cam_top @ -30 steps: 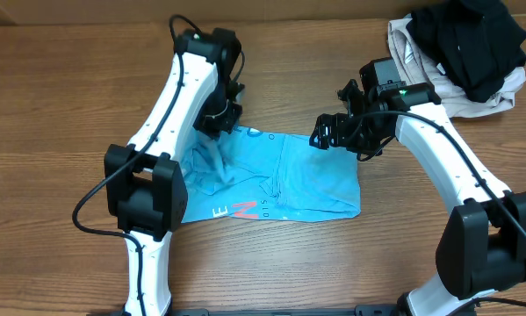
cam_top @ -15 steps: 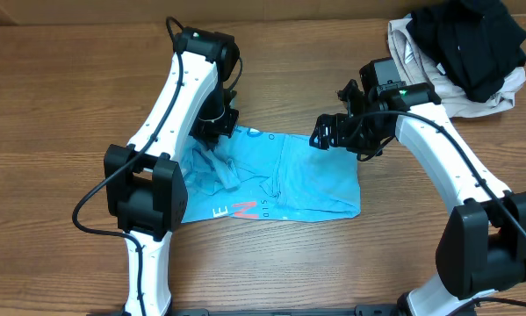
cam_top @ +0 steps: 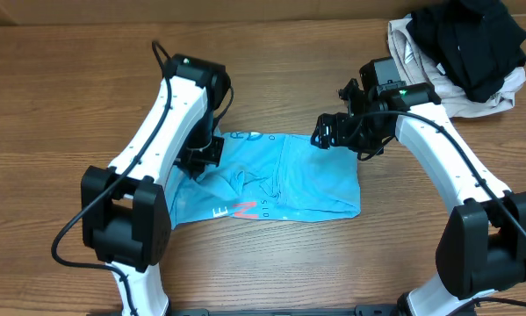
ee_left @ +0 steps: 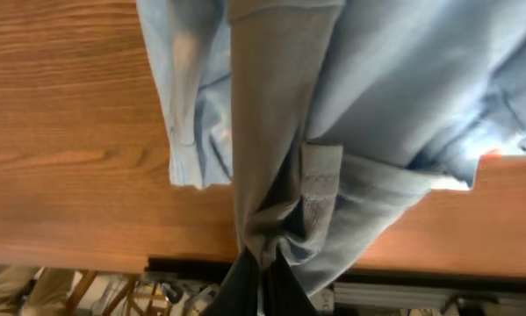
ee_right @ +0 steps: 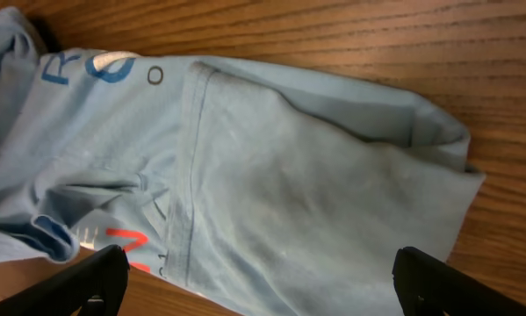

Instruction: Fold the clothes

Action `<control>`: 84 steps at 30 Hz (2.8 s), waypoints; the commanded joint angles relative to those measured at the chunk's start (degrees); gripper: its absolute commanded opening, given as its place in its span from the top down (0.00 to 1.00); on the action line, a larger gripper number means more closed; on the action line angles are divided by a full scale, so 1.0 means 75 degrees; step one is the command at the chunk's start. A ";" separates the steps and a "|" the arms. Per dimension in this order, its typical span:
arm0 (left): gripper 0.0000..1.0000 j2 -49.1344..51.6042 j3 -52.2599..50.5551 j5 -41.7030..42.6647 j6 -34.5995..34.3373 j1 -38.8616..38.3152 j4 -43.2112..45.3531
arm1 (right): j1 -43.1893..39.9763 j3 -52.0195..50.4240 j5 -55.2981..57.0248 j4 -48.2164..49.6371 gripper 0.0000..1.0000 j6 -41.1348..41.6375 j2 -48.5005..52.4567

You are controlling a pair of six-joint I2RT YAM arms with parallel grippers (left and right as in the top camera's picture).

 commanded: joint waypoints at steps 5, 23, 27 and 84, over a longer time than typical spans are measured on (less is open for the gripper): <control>0.85 -0.0003 -0.1673 -0.0839 -0.0431 0.0256 0.1288 | -0.0017 0.0207 0.0050 -0.0032 0.00 0.0020 -0.0114; 0.00 -0.0061 -0.1530 0.1652 0.2952 0.1480 0.3666 | -0.0015 0.0207 0.0055 0.0058 0.00 0.0020 -0.0114; 0.00 -0.0061 -0.1955 0.1411 0.3191 0.1483 0.4197 | -0.0017 0.0207 0.0058 0.0058 0.00 0.0017 -0.0114; 0.96 -0.0108 0.1387 0.2084 0.1725 0.0600 0.2422 | 0.0487 -0.2168 -0.1795 0.1950 0.96 -0.0003 0.0146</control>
